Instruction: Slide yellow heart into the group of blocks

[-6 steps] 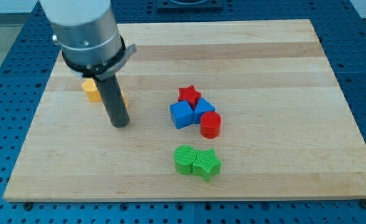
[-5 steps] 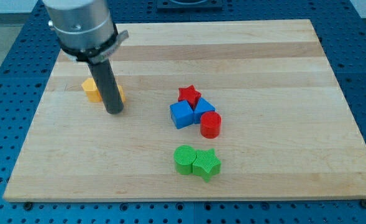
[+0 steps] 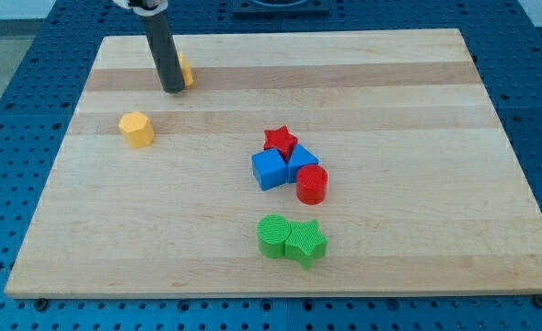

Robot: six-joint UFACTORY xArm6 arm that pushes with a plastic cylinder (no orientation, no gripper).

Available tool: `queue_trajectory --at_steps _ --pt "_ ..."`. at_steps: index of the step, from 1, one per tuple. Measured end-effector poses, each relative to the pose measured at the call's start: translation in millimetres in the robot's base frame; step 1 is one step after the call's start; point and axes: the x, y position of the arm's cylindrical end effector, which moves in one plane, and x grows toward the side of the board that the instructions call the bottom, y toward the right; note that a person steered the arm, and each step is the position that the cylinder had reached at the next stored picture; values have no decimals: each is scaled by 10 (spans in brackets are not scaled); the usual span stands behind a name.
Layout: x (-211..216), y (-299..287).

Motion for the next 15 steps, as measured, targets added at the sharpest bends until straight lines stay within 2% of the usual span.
queue_trajectory --at_steps 3,4,8,9,10,12,13,14,15 --pt "-407 504" --pt "-499 497" --pt "-666 -245" --pt "-374 -173" --pt "173 -12" --pt "835 468" --pt "1253 416" --pt "1430 149" --pt "1425 -32"
